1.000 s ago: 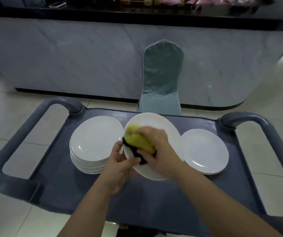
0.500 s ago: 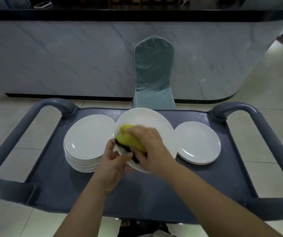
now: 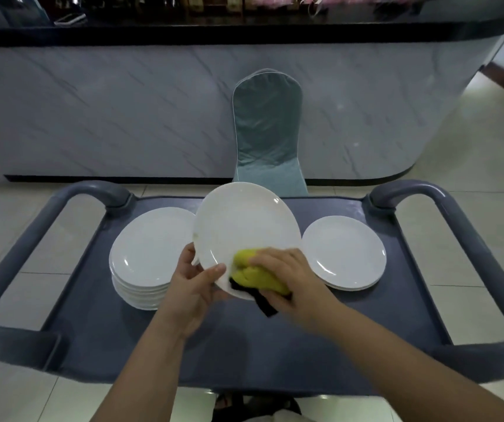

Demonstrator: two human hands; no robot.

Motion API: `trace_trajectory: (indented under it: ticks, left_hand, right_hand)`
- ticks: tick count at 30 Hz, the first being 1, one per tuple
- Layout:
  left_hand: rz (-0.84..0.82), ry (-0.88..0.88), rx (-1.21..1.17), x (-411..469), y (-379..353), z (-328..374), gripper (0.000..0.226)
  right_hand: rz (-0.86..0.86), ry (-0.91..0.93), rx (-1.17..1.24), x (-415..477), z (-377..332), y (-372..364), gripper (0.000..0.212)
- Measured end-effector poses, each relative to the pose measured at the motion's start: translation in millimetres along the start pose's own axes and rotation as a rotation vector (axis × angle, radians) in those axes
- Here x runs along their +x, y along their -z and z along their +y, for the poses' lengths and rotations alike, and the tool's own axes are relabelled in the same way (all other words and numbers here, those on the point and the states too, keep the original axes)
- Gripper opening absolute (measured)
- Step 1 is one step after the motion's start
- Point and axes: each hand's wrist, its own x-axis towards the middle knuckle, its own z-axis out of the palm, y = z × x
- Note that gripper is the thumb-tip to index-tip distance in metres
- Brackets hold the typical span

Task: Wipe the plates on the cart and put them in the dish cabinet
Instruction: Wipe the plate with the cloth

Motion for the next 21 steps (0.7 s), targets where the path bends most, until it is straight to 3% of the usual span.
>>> trace_trajectory:
  ticks: [3,6,8,11,15,17,21]
  left_hand:
    - [-0.003,0.017,0.000,-3.7,-6.0,-9.6,0.054]
    - [-0.043,0.038,0.019,-3.6,-21.6,-19.7,0.053]
    - [-0.046,0.047,-0.003,0.4,-28.6,-20.2,0.052]
    - [-0.047,0.045,-0.038,4.2,-26.2,-15.3,0.051]
    - [-0.024,0.043,-0.018,3.8,-18.4,-14.1,0.069]
    - [-0.032,0.053,0.000,3.7,-23.3,-15.6,0.070]
    - [-0.072,0.063,0.054,5.2,-41.2,-14.4,0.064]
  right_hand:
    - [0.039,-0.084,-0.084,-13.9,40.4,25.8,0.069]
    - [0.235,-0.358,-0.108,26.4,47.6,33.1,0.056]
    - [0.266,-0.362,-0.056,52.9,24.5,18.4,0.053]
    - [0.079,-0.144,0.023,47.8,-6.3,5.8,0.056]
    - [-0.141,-0.053,0.027,-8.5,33.0,42.7,0.060]
    - [-0.055,-0.113,-0.078,-11.2,60.0,60.7,0.060]
    - [0.291,-0.311,-0.112,47.5,63.2,44.6,0.056]
